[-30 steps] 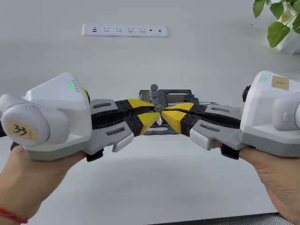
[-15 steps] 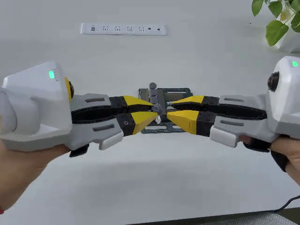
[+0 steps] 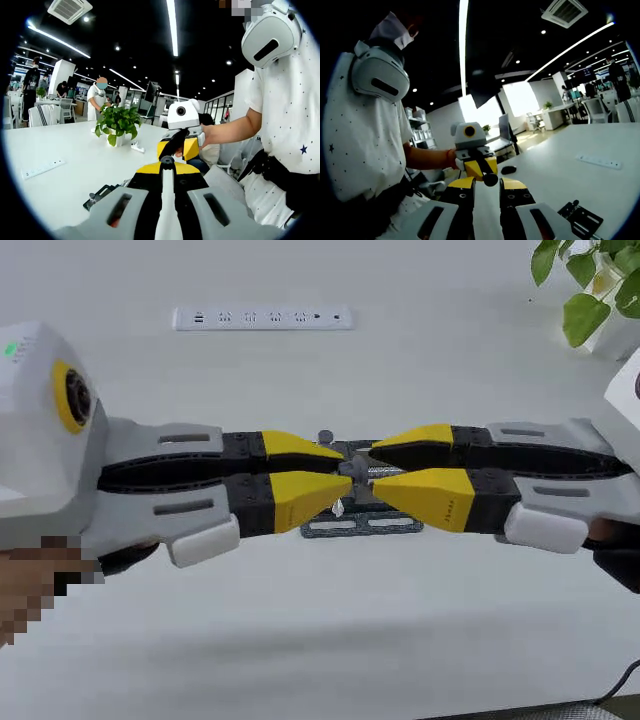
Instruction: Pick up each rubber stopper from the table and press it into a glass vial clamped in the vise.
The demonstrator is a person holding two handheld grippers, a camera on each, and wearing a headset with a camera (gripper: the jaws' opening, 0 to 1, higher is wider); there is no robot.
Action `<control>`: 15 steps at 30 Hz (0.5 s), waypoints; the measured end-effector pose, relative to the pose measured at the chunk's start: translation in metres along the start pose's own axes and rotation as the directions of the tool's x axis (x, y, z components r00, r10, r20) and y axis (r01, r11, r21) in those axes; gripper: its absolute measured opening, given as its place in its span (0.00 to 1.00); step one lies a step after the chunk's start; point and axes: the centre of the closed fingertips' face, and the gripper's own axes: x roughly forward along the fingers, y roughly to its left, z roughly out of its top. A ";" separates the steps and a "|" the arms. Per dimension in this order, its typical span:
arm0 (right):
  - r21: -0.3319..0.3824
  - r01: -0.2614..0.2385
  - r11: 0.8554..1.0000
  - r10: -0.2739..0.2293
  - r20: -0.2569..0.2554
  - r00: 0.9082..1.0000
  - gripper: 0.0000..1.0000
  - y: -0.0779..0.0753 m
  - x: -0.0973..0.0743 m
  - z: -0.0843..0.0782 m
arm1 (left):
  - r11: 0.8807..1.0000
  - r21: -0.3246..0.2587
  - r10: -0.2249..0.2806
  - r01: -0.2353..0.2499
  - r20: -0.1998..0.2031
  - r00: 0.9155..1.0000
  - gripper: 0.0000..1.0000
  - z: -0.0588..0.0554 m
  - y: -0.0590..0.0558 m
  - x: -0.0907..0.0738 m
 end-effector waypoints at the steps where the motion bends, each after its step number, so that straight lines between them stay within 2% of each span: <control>1: -0.002 -0.001 1.000 0.001 -0.001 1.000 0.14 0.000 0.001 0.000 | 1.000 -0.004 -0.007 0.007 0.007 1.000 0.04 0.001 0.000 0.000; 6: -0.003 -0.031 1.000 0.031 0.019 0.999 0.14 0.006 0.003 0.005 | 1.000 -0.017 -0.020 0.021 0.026 0.999 0.04 0.006 -0.003 0.000; 15: 0.004 -0.043 0.999 0.043 0.060 0.997 0.11 0.010 0.002 0.015 | 0.998 -0.037 -0.044 0.046 0.062 0.997 0.04 0.015 -0.010 -0.001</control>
